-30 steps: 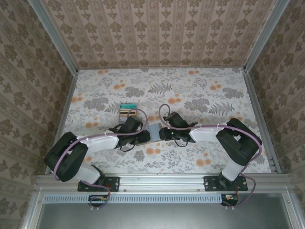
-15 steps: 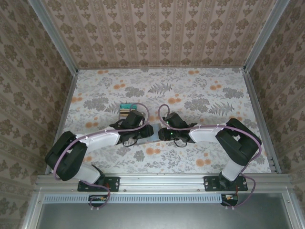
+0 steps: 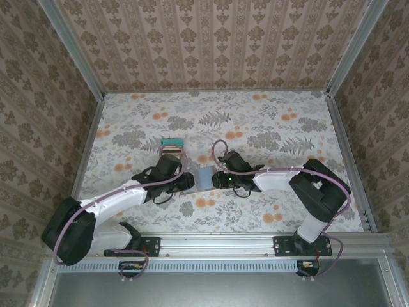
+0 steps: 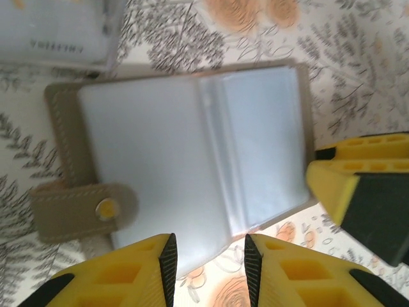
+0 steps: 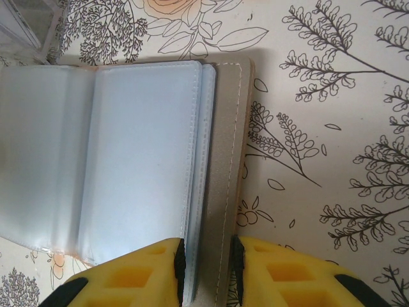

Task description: Take the credit cards out of the card holder

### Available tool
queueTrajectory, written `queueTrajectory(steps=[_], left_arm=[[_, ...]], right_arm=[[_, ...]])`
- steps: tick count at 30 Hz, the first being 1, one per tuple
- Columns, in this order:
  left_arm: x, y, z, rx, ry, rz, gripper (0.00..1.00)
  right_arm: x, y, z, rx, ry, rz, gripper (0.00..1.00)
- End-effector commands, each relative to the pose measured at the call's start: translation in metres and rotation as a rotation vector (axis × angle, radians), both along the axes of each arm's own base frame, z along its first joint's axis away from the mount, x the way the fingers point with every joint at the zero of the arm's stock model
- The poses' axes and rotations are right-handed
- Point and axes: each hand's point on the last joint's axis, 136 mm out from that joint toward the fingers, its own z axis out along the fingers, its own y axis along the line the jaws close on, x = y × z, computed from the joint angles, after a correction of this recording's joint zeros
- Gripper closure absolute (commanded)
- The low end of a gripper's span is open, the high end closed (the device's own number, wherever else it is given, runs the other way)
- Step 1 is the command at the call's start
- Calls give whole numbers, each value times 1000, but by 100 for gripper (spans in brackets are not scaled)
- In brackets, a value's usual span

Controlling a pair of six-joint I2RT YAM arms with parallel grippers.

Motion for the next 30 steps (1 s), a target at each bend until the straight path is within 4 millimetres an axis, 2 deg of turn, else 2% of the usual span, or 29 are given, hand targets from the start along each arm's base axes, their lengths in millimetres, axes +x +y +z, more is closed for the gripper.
queueTrajectory(steps=[1, 13, 22, 30], left_arm=[[-8, 13, -15, 48, 41, 21, 64], [-9, 12, -39, 77, 96, 20, 65], [0, -8, -44, 22, 102, -2, 65], [5, -27, -39, -1, 91, -36, 66]], right_arm=[[-5, 2, -6, 3, 21, 9, 70], [-6, 2, -4, 6, 21, 9, 70], [-7, 5, -4, 13, 25, 17, 70], [-8, 5, -4, 14, 24, 17, 70]])
